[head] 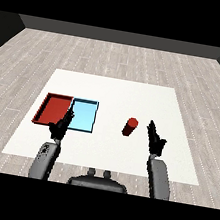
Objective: Pick the red can and put it in the red box
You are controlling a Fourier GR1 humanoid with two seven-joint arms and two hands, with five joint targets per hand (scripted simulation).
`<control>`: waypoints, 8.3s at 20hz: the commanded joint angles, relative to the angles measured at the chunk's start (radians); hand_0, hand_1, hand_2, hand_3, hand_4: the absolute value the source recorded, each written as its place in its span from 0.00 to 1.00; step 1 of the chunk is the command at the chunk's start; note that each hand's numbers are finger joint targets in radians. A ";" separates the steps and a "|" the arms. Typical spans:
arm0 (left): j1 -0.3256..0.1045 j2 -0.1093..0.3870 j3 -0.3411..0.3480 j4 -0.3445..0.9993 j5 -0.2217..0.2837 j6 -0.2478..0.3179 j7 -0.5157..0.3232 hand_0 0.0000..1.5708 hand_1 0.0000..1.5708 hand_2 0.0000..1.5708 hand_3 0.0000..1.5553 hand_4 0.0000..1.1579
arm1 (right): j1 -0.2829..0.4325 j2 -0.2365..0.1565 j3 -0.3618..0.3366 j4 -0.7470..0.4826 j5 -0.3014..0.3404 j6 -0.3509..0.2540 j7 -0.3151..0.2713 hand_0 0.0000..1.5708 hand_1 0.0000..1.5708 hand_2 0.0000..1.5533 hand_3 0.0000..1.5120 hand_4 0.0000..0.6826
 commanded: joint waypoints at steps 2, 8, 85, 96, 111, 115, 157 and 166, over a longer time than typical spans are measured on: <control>-0.005 0.011 0.014 -0.001 -0.011 -0.008 -0.005 0.00 0.00 0.00 0.00 0.00 | 0.022 -0.069 -0.089 -0.004 -0.089 0.108 -0.053 0.00 0.00 0.00 0.00 0.00; -0.044 -0.010 0.056 -0.096 0.018 -0.007 -0.289 0.00 0.00 0.00 0.00 0.00 | 0.021 -0.135 -0.195 -0.050 -0.244 0.271 -0.262 0.00 0.00 0.00 0.00 0.00; -0.004 -0.033 0.097 0.048 0.065 -0.111 -0.558 0.00 0.00 0.00 0.00 0.00 | -0.298 0.034 -0.117 0.588 -0.237 0.295 -0.405 0.00 0.00 0.00 0.00 0.00; -0.085 -0.015 0.124 0.004 0.102 -0.080 -0.439 0.00 0.00 0.00 0.00 0.00 | -0.364 0.076 -0.111 0.610 -0.257 0.215 -0.349 0.00 0.00 0.00 0.00 0.00; 0.007 -0.022 0.107 -0.068 0.101 -0.091 -0.431 0.00 0.00 0.00 0.00 0.00 | -0.426 0.058 -0.103 0.627 -0.267 0.215 -0.286 0.00 0.00 0.00 0.00 0.00; 0.024 -0.002 0.115 -0.133 0.120 -0.108 -0.400 0.00 0.00 0.00 0.00 0.00 | -0.523 0.040 -0.138 0.846 -0.248 0.242 -0.391 0.00 0.00 0.00 0.00 0.00; 0.017 -0.021 0.104 -0.099 0.121 -0.106 -0.419 0.00 0.00 0.00 0.00 0.00 | -0.626 0.072 -0.062 0.833 -0.112 -0.088 -0.380 0.98 0.98 0.95 0.91 0.86; 0.015 -0.057 -0.003 -0.104 0.035 -0.077 -0.418 0.00 0.00 0.00 0.00 0.00 | -0.434 0.029 -0.012 0.376 -0.131 -0.063 -0.304 0.98 0.98 0.95 0.92 0.91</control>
